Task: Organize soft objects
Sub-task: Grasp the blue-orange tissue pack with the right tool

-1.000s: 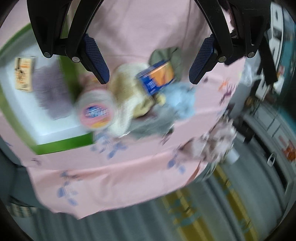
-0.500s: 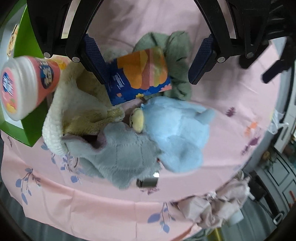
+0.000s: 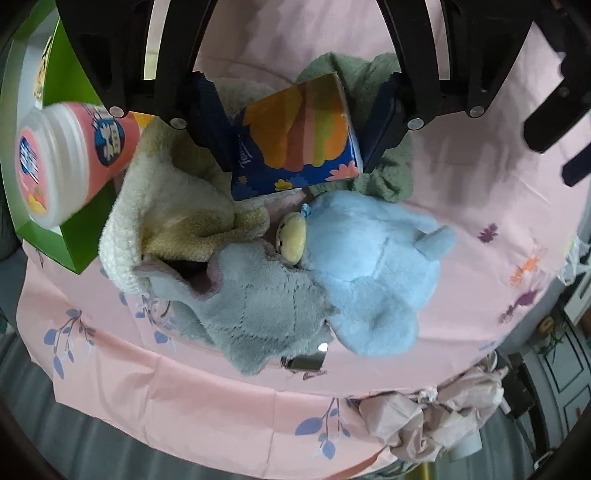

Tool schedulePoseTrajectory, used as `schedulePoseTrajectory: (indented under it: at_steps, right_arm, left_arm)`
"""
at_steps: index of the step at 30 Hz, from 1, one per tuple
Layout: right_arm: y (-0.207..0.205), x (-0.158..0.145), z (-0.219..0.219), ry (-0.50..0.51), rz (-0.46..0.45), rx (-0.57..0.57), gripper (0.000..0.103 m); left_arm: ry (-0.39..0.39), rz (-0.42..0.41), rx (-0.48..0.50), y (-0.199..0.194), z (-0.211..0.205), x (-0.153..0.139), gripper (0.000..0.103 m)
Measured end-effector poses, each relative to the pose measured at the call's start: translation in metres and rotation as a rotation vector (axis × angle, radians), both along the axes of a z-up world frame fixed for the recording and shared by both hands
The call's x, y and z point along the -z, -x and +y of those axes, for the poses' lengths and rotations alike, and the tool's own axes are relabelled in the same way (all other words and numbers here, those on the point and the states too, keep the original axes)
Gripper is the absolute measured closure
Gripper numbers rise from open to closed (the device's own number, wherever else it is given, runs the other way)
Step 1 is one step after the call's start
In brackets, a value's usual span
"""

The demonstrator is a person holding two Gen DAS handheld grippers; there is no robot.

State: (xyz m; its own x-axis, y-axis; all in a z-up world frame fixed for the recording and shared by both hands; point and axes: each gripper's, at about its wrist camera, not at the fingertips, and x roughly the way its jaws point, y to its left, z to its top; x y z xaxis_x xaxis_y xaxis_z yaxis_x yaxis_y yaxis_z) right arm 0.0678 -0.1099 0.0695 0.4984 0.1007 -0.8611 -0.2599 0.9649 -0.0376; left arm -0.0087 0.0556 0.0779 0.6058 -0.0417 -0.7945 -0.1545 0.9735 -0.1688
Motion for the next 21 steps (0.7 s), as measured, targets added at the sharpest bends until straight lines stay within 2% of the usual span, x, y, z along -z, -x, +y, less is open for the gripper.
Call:
schedulePoseTrajectory:
  at_steps: [8, 15, 17, 21]
  right_arm:
    - [0.033, -0.029, -0.016, -0.146, 0.006, 0.019, 0.038]
    - [0.061, -0.008, -0.018, -0.208, 0.104, 0.038, 0.038]
    - [0.061, 0.004, -0.022, -0.252, 0.168, 0.067, 0.035]
    - [0.059, 0.004, -0.027, -0.272, 0.165, 0.082, 0.015]
  left_arm:
    - [0.005, -0.003, -0.006, 0.001, 0.002, -0.001, 0.016]
    - [0.003, -0.005, -0.007, 0.002, 0.001, -0.002, 0.016]
    - [0.0, -0.005, -0.008, 0.003, 0.0, -0.001, 0.016]
    - [-0.004, 0.002, -0.003, 0.003, -0.001, 0.0, 0.016]
